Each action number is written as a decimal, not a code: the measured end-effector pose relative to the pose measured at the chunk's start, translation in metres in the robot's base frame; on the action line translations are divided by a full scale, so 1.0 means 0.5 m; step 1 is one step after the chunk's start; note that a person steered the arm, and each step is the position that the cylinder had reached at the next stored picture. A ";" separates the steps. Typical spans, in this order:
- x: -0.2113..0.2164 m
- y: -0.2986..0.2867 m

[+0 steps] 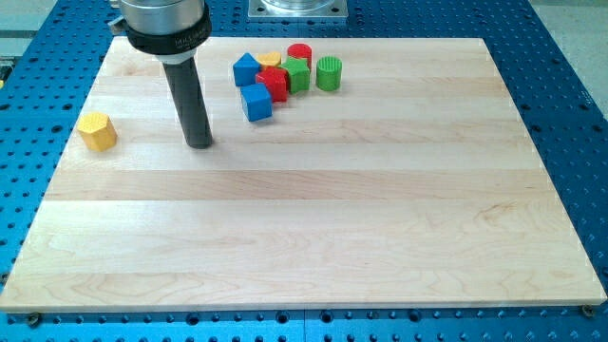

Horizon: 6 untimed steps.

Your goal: Move your arm above the heart

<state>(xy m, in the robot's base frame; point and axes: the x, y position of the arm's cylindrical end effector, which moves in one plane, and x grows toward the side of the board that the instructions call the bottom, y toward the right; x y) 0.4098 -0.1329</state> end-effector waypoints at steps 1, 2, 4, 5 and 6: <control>0.000 0.001; 0.000 -0.008; 0.065 -0.009; 0.084 0.043; 0.055 0.183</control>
<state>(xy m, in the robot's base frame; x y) 0.4375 -0.0415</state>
